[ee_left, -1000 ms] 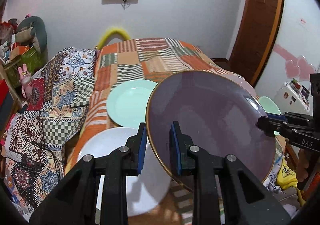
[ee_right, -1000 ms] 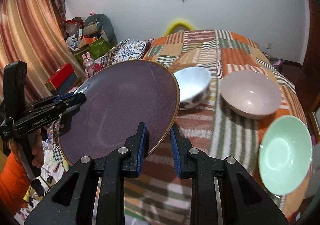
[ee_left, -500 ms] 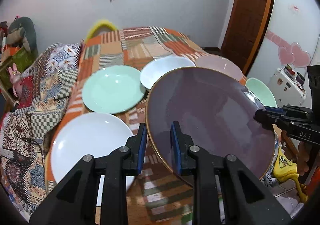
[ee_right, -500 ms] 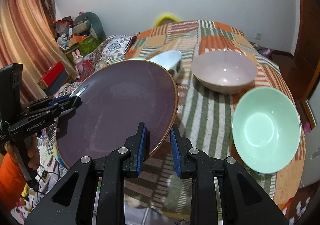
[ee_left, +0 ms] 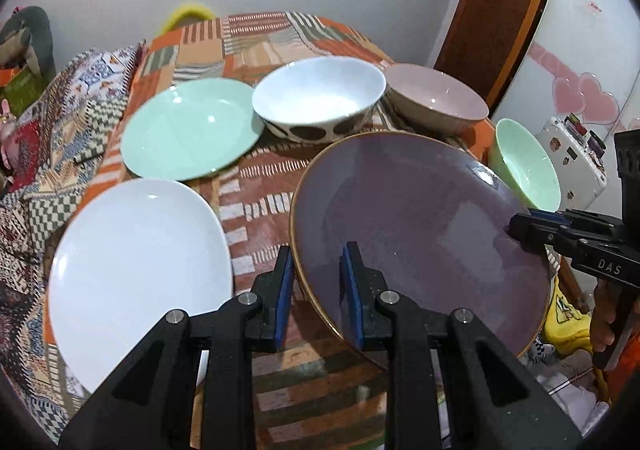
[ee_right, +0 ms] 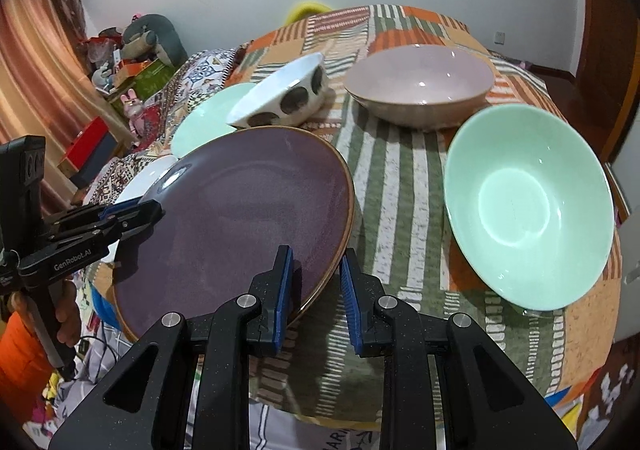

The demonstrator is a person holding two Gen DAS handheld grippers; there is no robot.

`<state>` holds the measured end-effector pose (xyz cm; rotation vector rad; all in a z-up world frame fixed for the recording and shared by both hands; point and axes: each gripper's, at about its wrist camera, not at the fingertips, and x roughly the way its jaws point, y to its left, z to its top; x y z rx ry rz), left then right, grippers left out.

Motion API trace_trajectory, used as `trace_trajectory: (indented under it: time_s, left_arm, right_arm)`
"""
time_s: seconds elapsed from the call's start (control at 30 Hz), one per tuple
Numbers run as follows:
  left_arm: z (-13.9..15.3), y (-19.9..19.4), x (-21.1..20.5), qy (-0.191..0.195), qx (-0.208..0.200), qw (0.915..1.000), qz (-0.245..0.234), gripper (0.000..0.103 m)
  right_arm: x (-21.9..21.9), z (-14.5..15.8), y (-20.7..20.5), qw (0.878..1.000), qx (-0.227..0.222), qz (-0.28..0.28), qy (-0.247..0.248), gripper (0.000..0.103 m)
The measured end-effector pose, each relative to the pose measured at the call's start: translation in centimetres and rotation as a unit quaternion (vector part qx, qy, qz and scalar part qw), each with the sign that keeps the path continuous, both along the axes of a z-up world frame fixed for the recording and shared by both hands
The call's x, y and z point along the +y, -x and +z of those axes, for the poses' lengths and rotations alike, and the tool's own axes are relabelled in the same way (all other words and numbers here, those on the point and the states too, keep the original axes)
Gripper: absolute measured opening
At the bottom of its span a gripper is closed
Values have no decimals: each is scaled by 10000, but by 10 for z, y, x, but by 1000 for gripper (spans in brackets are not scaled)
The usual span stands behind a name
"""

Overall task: Organize plates and bowls
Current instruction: 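Carry the purple plate beside the pink bowl, lower it, open left tool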

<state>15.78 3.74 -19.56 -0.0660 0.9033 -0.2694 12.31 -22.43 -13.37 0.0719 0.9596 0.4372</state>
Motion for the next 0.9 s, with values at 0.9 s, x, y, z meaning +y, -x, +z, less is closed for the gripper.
trace_trajectory:
  time_s: [0.9]
  left_arm:
    - [3, 9, -17, -494, -374, 9981, -72, 27]
  right_arm:
    - [-5, 6, 4, 9982, -144, -191, 556, 26]
